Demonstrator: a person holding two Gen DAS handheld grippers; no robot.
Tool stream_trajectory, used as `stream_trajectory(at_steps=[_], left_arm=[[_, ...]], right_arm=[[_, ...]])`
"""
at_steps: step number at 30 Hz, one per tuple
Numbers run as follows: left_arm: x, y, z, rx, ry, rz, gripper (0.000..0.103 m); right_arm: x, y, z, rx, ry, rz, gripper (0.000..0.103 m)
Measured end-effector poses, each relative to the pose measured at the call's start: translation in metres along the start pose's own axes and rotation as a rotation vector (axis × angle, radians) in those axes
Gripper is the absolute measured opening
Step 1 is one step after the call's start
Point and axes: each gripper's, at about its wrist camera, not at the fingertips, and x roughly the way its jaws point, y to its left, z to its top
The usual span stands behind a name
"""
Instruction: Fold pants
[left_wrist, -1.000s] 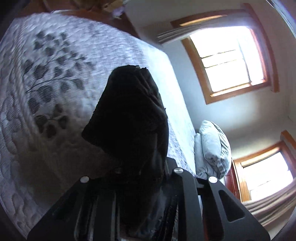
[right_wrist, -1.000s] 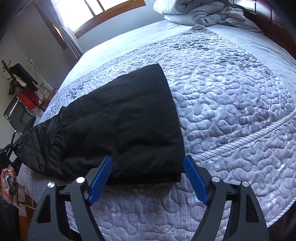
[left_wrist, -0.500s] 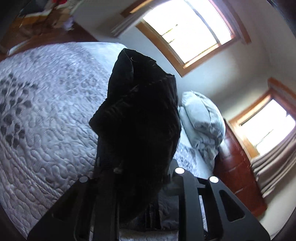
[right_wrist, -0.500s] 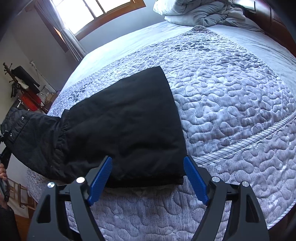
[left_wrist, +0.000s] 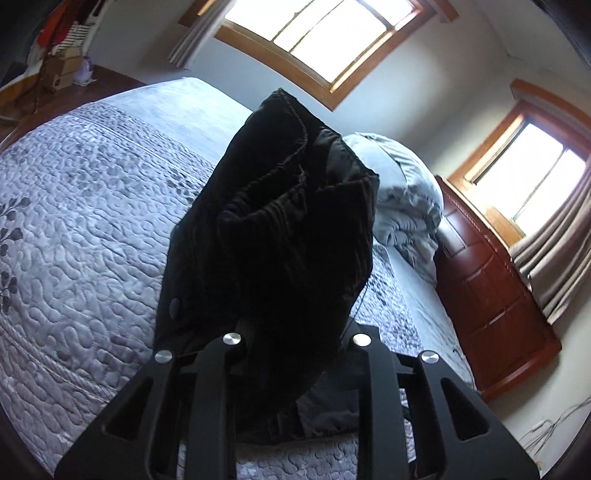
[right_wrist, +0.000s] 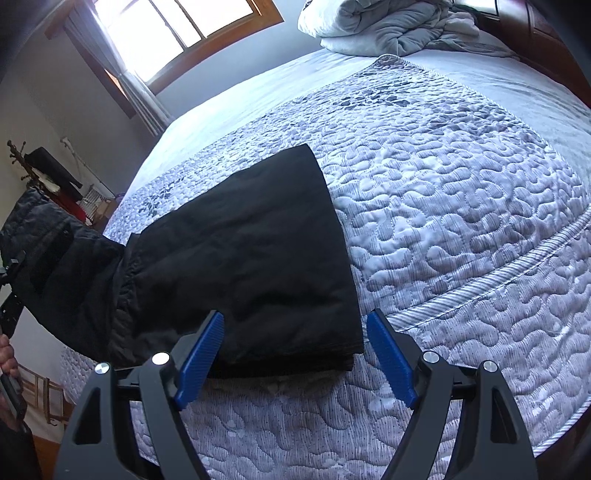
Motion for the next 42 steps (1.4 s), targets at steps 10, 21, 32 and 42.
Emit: stream_trajectory(at_steps=[10, 21, 32, 42], left_arm=[[0.037, -0.032, -0.026, 0.084, 0.091, 0.000, 0.024], [0.097, -0.054, -0.072, 0.202, 0.258, 0.039, 0.029], [0.128, -0.059, -0.107, 0.289, 0.403, 0.046, 0.082], [0.080, -0.035, -0.088, 0.138, 0.339, 0.003, 0.091]], right_arm=[[-0.003, -0.010, -0.002, 0.028, -0.007, 0.008, 0.080], [-0.005, -0.019, -0.003, 0.049, -0.017, 0.018, 0.080], [-0.004, -0.023, -0.004, 0.072, -0.018, 0.028, 0.080], [-0.014, -0.002, 0.014, 0.085, -0.038, 0.154, 0.086]])
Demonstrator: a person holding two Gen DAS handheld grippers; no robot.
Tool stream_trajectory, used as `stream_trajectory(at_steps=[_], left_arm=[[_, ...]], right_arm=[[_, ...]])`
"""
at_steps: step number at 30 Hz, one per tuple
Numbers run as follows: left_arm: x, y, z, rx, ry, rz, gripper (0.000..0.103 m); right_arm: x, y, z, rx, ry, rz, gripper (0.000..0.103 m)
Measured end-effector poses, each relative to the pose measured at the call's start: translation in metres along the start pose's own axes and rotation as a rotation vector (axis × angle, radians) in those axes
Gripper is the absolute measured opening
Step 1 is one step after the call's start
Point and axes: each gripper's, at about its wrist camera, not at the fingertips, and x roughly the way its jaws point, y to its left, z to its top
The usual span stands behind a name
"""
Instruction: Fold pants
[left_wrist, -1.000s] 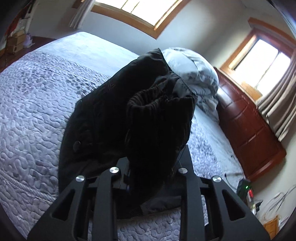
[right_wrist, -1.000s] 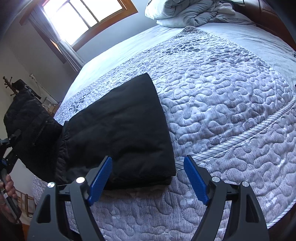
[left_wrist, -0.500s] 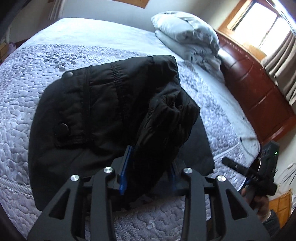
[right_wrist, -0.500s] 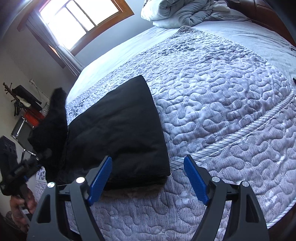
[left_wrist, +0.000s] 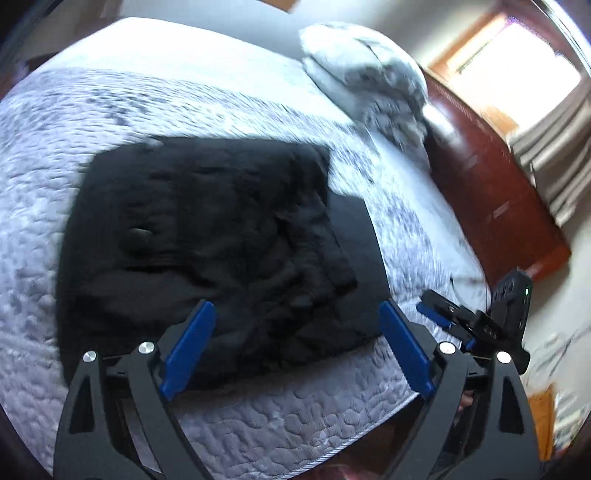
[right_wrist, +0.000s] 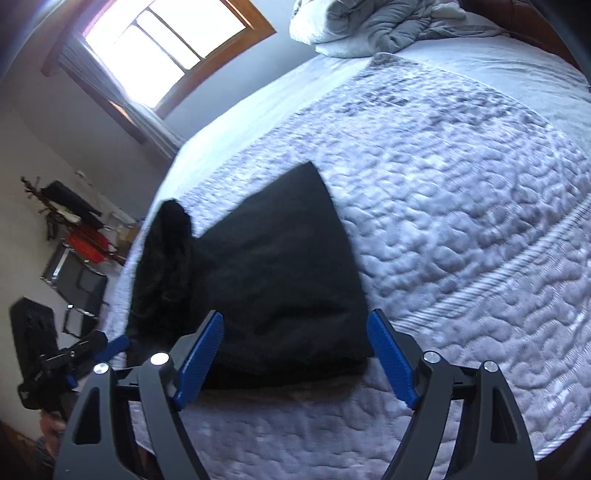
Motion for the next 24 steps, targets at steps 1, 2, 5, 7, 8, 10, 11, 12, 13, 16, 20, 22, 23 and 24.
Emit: stream_trajectory(at_steps=[1, 2, 5, 7, 8, 10, 11, 12, 13, 16, 20, 22, 23, 24], left_arm=[[-0.006, 0.006, 0.000, -0.014, -0.018, 0.016, 0.091], [-0.014, 0.013, 0.001, -0.029, -0.042, 0.045, 0.092], [-0.033, 0.045, -0.001, -0.077, -0.089, 0.161, 0.097], [-0.037, 0.070, -0.004, -0.143, -0.077, 0.202, 0.097], [-0.038, 0.077, -0.006, -0.171, -0.070, 0.207, 0.097], [-0.040, 0.100, -0.010, -0.262, -0.052, 0.215, 0.097], [-0.041, 0.110, -0.014, -0.303, -0.043, 0.211, 0.097], [-0.042, 0.117, -0.017, -0.332, -0.041, 0.202, 0.097], [-0.042, 0.122, -0.020, -0.349, -0.042, 0.195, 0.097], [-0.044, 0.131, -0.031, -0.370, -0.048, 0.184, 0.098], [-0.044, 0.142, -0.039, -0.419, -0.052, 0.162, 0.098], [-0.043, 0.146, -0.044, -0.445, -0.054, 0.155, 0.098], [-0.042, 0.148, -0.048, -0.455, -0.055, 0.152, 0.098], [-0.041, 0.150, -0.051, -0.467, -0.054, 0.147, 0.099]], right_arm=[[0.001, 0.005, 0.004, 0.003, 0.000, 0.024, 0.086], [0.005, 0.010, 0.008, 0.011, 0.008, 0.051, 0.087], [0.017, 0.023, 0.017, 0.047, 0.043, 0.133, 0.088], [0.032, 0.033, 0.022, 0.072, 0.089, 0.195, 0.090], [0.041, 0.038, 0.024, 0.084, 0.117, 0.217, 0.091], [0.058, 0.047, 0.026, 0.104, 0.162, 0.233, 0.091], [0.067, 0.051, 0.026, 0.115, 0.181, 0.242, 0.091], [0.074, 0.054, 0.025, 0.128, 0.194, 0.258, 0.091], [0.078, 0.057, 0.023, 0.136, 0.201, 0.272, 0.091], [0.097, 0.064, 0.018, 0.169, 0.254, 0.297, 0.091], [0.115, 0.071, 0.014, 0.186, 0.297, 0.304, 0.092], [0.120, 0.075, 0.013, 0.192, 0.299, 0.321, 0.092], [0.123, 0.074, 0.014, 0.196, 0.305, 0.327, 0.092], [0.126, 0.077, 0.014, 0.199, 0.312, 0.329, 0.092]])
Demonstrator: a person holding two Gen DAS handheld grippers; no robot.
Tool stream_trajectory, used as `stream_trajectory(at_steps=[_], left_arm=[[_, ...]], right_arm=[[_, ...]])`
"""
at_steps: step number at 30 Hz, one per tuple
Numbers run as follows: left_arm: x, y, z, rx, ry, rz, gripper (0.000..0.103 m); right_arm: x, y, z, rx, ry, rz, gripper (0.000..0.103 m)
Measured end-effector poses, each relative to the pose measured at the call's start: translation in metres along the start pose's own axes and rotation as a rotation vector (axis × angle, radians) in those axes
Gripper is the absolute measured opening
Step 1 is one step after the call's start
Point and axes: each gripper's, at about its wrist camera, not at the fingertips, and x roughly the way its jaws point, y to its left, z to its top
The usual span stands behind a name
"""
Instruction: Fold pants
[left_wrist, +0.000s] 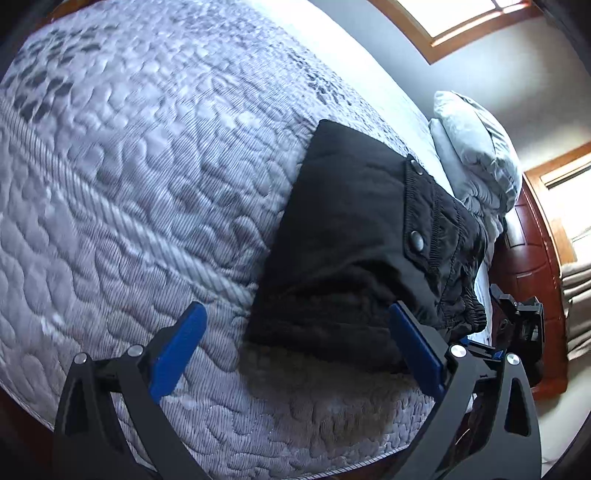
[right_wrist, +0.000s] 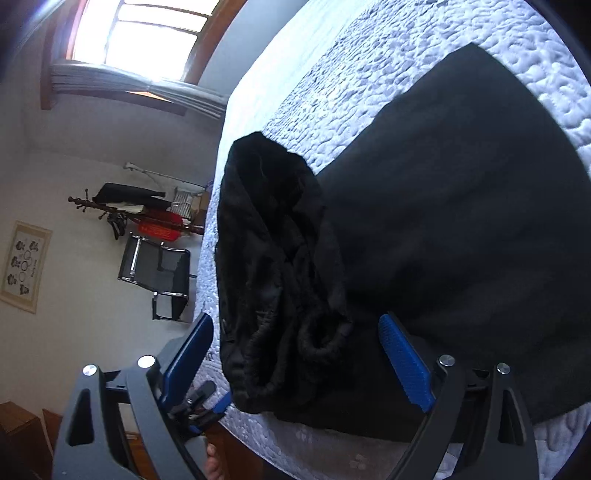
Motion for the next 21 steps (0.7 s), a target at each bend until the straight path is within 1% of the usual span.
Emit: stream_trajectory(at_steps=[4, 6, 7, 9, 10, 11, 15, 21], left_arm=[[0.003, 0.005, -0.006, -0.030, 0.007, -0.010, 0.099], [0.004, 0.006, -0.008, -0.037, 0.006, -0.029, 0.099], [0.004, 0.006, -0.010, -0.039, 0.007, -0.035, 0.099], [0.004, 0.006, -0.013, -0.039, 0.007, -0.048, 0.099], [0.004, 0.006, -0.014, -0.040, 0.009, -0.053, 0.099], [0.004, 0.006, -0.015, -0.041, 0.011, -0.059, 0.099], [0.004, 0.008, -0.017, -0.048, 0.014, -0.069, 0.099], [0.001, 0.010, -0.019, -0.060, 0.015, -0.065, 0.099]], right_arm=[[0.015, 0.010, 0.002, -0.021, 0.032, -0.006, 0.092], [0.020, 0.014, 0.002, -0.034, 0.037, -0.021, 0.088], [0.024, 0.018, 0.003, -0.046, 0.043, -0.028, 0.079], [0.026, 0.022, 0.004, -0.071, 0.025, -0.088, 0.059], [0.026, 0.025, 0.004, -0.085, 0.013, -0.104, 0.043], [0.025, 0.025, 0.004, -0.094, 0.008, -0.107, 0.040], [0.022, 0.027, 0.001, -0.097, -0.011, -0.100, 0.034], [0.018, 0.030, 0.001, -0.085, -0.018, -0.084, 0.033]])
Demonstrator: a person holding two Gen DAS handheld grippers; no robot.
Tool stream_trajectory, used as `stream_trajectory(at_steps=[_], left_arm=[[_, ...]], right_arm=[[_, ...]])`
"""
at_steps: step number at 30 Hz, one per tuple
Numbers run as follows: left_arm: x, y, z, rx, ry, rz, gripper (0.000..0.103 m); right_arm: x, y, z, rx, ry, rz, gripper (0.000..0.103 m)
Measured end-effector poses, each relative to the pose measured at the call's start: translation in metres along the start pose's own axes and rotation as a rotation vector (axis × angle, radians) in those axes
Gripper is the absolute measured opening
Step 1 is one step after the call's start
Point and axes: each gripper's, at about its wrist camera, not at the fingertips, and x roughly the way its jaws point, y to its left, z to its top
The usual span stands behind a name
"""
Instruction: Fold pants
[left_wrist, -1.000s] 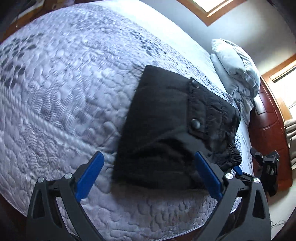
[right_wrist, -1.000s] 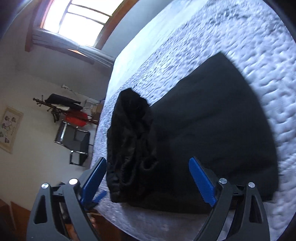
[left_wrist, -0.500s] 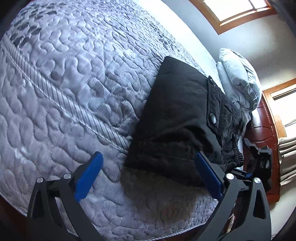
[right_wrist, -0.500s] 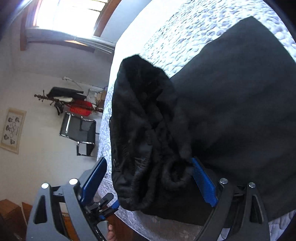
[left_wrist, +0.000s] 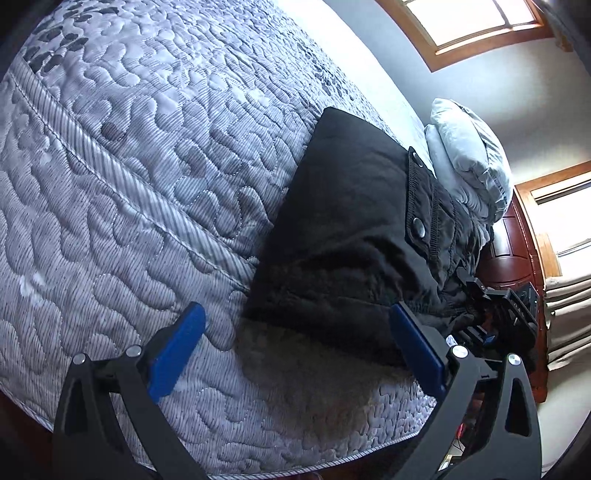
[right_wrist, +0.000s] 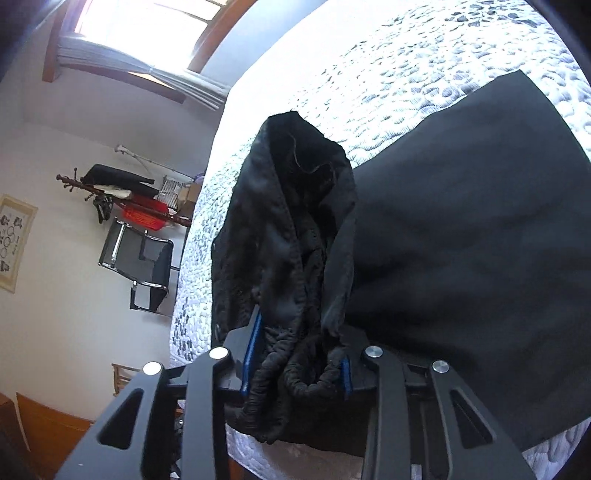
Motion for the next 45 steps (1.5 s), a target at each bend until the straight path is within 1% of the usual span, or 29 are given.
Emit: stream_trajectory(at_steps=[3, 8, 12, 19, 23, 25, 29, 32, 37, 39, 45], left_arm=[[-0.003, 0.003, 0.001, -0.007, 0.000, 0.004, 0.099], [-0.008, 0.001, 0.002, -0.007, -0.006, 0.012, 0.099], [-0.012, -0.005, 0.004, 0.006, -0.004, 0.016, 0.099], [-0.013, -0.008, 0.004, 0.017, 0.005, -0.001, 0.099], [-0.012, -0.011, 0.005, 0.020, 0.022, 0.017, 0.099], [-0.013, -0.017, 0.008, 0.035, 0.018, 0.030, 0.099], [-0.012, -0.031, 0.010, 0.064, 0.014, 0.041, 0.099], [-0.007, -0.043, 0.011, 0.084, 0.027, 0.043, 0.099], [0.001, -0.065, 0.009, 0.148, 0.048, 0.057, 0.099], [0.003, -0.071, 0.007, 0.167, 0.054, 0.059, 0.099], [0.012, -0.084, 0.001, 0.197, 0.074, 0.071, 0.099]], right_arm=[[-0.003, 0.002, 0.003, -0.005, -0.005, 0.015, 0.031], [-0.017, 0.010, 0.008, -0.022, -0.022, 0.108, 0.026], [-0.026, 0.020, 0.010, -0.030, -0.037, 0.170, 0.026], [-0.042, 0.037, 0.017, -0.040, -0.067, 0.245, 0.025], [-0.057, 0.037, 0.021, -0.033, -0.098, 0.305, 0.025], [-0.065, 0.033, 0.024, -0.021, -0.115, 0.332, 0.025], [-0.082, 0.016, 0.031, 0.009, -0.135, 0.354, 0.025], [-0.097, 0.002, 0.031, 0.027, -0.161, 0.361, 0.025], [-0.119, -0.012, 0.037, 0.051, -0.209, 0.372, 0.025], [-0.130, -0.022, 0.040, 0.060, -0.231, 0.367, 0.025], [-0.145, -0.040, 0.042, 0.084, -0.251, 0.347, 0.025]])
